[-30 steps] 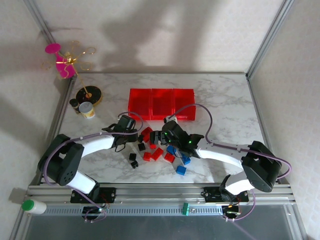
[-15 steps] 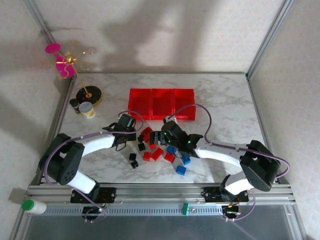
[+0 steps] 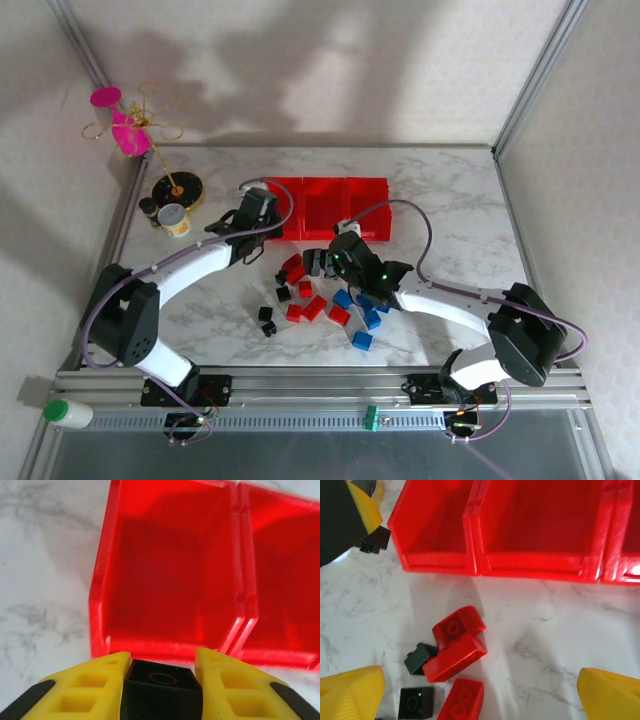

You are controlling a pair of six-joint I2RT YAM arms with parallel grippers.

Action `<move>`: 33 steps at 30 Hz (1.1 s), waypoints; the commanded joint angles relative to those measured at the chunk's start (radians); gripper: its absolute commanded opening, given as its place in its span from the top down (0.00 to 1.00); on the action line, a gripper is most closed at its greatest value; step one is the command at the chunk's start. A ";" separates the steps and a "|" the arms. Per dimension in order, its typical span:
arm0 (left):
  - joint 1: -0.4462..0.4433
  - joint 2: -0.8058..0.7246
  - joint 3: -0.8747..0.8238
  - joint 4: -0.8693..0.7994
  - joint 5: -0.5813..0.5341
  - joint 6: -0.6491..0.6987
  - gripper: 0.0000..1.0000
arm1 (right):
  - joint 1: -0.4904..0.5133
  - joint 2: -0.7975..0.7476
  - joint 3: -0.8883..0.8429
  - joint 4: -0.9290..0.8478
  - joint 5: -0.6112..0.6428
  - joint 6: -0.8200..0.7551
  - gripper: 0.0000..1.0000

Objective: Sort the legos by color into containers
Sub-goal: Place the lego in the container.

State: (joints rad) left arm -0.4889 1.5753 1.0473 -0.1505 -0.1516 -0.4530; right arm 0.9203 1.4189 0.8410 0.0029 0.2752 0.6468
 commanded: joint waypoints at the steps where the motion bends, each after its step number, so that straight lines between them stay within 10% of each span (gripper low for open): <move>1: 0.014 0.087 0.070 0.003 -0.035 -0.021 0.72 | -0.026 -0.025 0.038 0.027 0.038 -0.028 0.01; 16: 0.064 0.385 0.321 0.017 -0.039 0.009 0.55 | -0.076 -0.020 0.033 0.060 0.025 -0.074 0.01; 33: 0.063 0.064 0.091 0.033 0.074 -0.030 0.49 | -0.058 0.005 0.053 -0.010 -0.103 -0.124 0.01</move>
State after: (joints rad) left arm -0.4294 1.7245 1.1931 -0.1139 -0.1040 -0.4580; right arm 0.8494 1.4178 0.8772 0.0296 0.2039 0.5407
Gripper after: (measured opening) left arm 0.507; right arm 0.988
